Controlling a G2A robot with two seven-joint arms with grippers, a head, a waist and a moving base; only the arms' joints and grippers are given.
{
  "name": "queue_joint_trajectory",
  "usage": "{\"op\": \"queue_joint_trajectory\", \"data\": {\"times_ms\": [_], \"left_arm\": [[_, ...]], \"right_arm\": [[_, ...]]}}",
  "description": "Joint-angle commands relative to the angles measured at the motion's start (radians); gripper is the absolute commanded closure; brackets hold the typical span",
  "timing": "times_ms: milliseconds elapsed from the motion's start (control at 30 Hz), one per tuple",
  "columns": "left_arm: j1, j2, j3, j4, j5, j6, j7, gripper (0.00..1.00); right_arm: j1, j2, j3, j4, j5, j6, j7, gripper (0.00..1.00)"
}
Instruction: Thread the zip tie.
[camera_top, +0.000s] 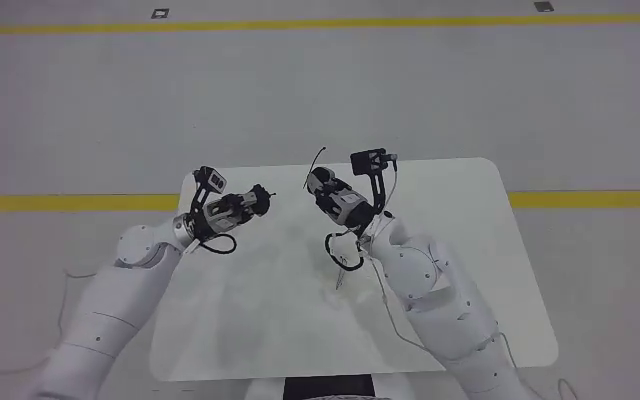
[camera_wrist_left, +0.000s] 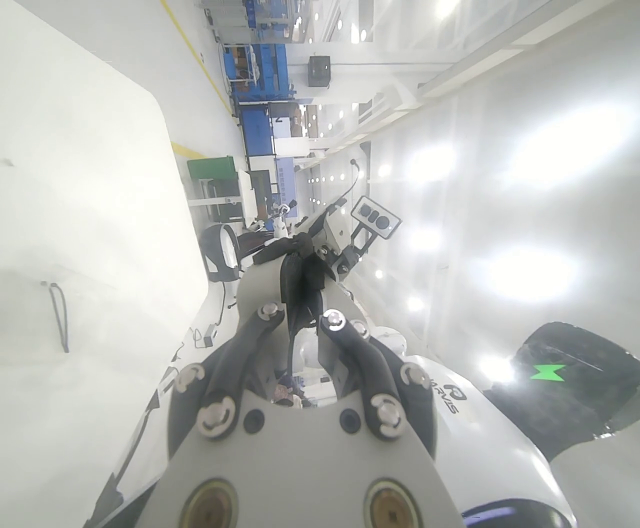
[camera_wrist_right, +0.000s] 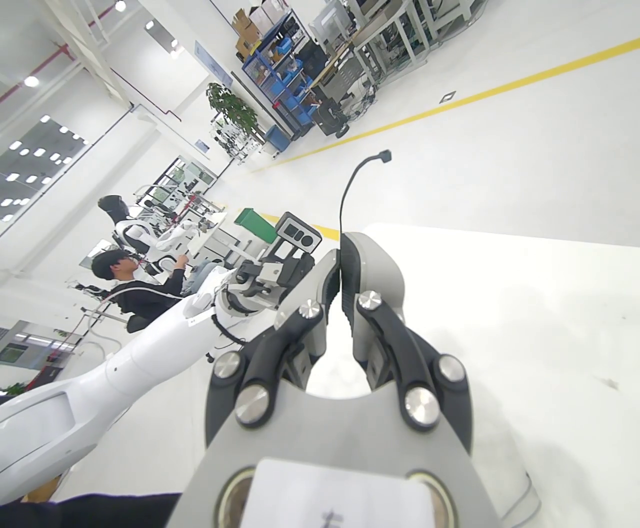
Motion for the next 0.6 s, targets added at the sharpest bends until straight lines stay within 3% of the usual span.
{"op": "queue_joint_trajectory", "data": {"times_ms": [0, 100, 233, 567], "left_arm": [[-0.002, -0.013, -0.012, -0.001, 0.057, 0.0, 0.01, 1.0], [-0.006, -0.033, -0.027, -0.009, 0.156, 0.0, 0.026, 1.0], [0.001, -0.063, -0.044, -0.009, 0.18, 0.0, 0.039, 1.0], [0.001, -0.063, -0.044, -0.009, 0.18, 0.0, 0.039, 1.0]], "right_arm": [[0.0, 0.0, 0.0, 0.0, 0.0, 0.0, 0.0, 1.0], [0.0, 0.0, 0.0, 0.0, 0.0, 0.0, 0.0, 1.0], [0.0, 0.0, 0.0, 0.0, 0.0, 0.0, 0.0, 1.0], [0.0, 0.0, 0.0, 0.0, 0.0, 0.0, 0.0, 1.0]]}}
